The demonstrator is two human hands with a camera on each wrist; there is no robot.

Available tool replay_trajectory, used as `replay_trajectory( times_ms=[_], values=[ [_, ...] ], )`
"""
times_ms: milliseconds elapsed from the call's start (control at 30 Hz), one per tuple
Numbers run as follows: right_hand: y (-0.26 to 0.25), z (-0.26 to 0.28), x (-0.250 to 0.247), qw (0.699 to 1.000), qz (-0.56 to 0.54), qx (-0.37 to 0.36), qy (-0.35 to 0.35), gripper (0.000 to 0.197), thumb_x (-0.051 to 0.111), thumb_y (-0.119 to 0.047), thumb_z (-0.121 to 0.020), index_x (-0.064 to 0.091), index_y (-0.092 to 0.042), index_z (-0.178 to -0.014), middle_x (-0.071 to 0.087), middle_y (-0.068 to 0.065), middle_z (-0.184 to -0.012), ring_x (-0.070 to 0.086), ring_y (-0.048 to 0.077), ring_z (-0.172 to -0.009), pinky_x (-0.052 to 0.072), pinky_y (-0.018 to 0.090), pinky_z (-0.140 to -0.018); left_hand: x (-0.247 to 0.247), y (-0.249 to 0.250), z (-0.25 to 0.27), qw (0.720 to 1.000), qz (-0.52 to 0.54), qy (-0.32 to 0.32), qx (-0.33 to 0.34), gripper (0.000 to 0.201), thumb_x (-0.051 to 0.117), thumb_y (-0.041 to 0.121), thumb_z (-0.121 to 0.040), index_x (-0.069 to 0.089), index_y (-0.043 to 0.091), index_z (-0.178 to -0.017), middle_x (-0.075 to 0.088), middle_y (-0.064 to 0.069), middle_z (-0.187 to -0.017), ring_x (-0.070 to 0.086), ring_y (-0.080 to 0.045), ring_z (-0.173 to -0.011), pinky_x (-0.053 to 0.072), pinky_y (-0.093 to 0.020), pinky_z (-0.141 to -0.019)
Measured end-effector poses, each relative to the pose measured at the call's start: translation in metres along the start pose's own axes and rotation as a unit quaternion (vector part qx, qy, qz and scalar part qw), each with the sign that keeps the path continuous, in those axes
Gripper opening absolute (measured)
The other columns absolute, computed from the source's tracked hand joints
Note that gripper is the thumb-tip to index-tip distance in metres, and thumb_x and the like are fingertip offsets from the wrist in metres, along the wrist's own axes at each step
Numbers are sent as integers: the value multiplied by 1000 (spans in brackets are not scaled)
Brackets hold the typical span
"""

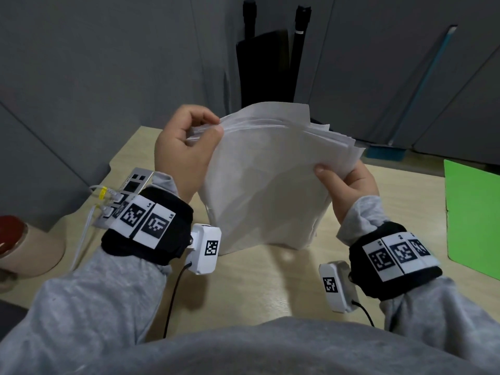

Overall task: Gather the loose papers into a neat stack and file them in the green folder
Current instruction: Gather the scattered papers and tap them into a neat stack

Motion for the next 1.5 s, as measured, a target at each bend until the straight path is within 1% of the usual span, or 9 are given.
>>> replay_trajectory(
  times_ms=[267, 533, 667, 867, 1033, 1133, 1267, 1367, 1500],
  values=[
    [-3, 2, 8, 999, 3, -6, -34, 22, 65, -8, -83, 63, -30, -87, 71, -23, -66, 65, -7, -62, 48, 8, -55, -2, -3, -17, 996, -76, -30, -24, 20, 65, 14, -72, 64, 34, -69, 64, 22, -65, 58, 1, -67, 47, -16, -66],
    [0, -2, 4, 1000, 12, -12, -1, 24, 61, -7, -85, 63, -30, -79, 69, -19, -64, 63, -8, -61, 47, 7, -55, -13, -4, -18, 997, -44, 54, -18, 33, 48, 3, -73, 61, 31, -62, 69, 2, -82, 63, -17, -77, 51, -37, -69],
    [-1, -3, 4, 1000, 15, -16, -15, 23, 63, -6, -83, 63, -29, -83, 70, -18, -65, 64, -6, -61, 48, 9, -56, 2, -3, -7, 999, 43, -23, -11, 17, 58, 23, -80, 56, 33, -93, 66, -8, -98, 61, -14, -86, 50, -32, -74],
    [6, 0, 6, 998, -2, 15, -58, 38, 67, -4, -80, 53, -18, -113, 66, -6, -90, 67, -2, -72, 49, 9, -57, 15, -58, 22, 977, 74, -149, -130, 75, 80, 31, -54, 52, 21, -124, 65, 0, -113, 66, -11, -100, 53, -22, -79],
    [10, 2, 13, 987, 139, 65, -48, 18, 62, -25, -87, 63, -19, -104, 63, -12, -75, 59, 9, -70, 45, 18, -64, 19, -67, 30, 976, -55, -103, -183, 16, 79, 27, -72, 67, 20, -80, 69, 8, -79, 66, 4, -63, 53, -25, -64],
    [-15, 5, 11, 999, 27, -19, -20, 14, 66, -18, -84, 59, -30, -87, 69, -21, -66, 64, -6, -64, 47, 9, -57, 7, -46, 16, 992, 28, -33, -121, 28, 81, 30, -66, 67, 18, -87, 70, 6, -82, 67, 3, -68, 54, -18, -62],
    [-7, 1, 7, 999, 26, -17, -32, 33, 70, -14, -79, 56, -24, -107, 64, -13, -85, 65, -6, -71, 47, 7, -56, 15, -68, 20, 974, 84, -113, -179, 73, 82, 35, -53, 60, 4, -115, 72, -13, -103, 70, -20, -95, 57, -33, -78],
    [17, 3, 9, 991, 115, 70, -27, 15, 67, -24, -83, 59, -23, -96, 61, -13, -76, 62, 16, -79, 47, 19, -69, 28, -78, 33, 968, -10, -151, -202, 37, 80, 36, -61, 69, 21, -93, 75, 9, -82, 69, 2, -76, 53, -23, -69],
    [-2, 8, 6, 1000, 11, -8, 1, 12, 65, -22, -84, 61, -31, -92, 67, -11, -83, 65, 5, -75, 51, 25, -70, 18, -60, 23, 984, 34, -61, -163, 13, 77, 24, -74, 67, 21, -81, 71, 11, -72, 67, 3, -64, 53, -18, -59]
  ],
)
Point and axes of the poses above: each hand's wrist, its own z-axis away from the middle knuckle, its own x-axis out of the palm, y = z × x, the point moved 7 cm from there along -z, towards the middle knuckle
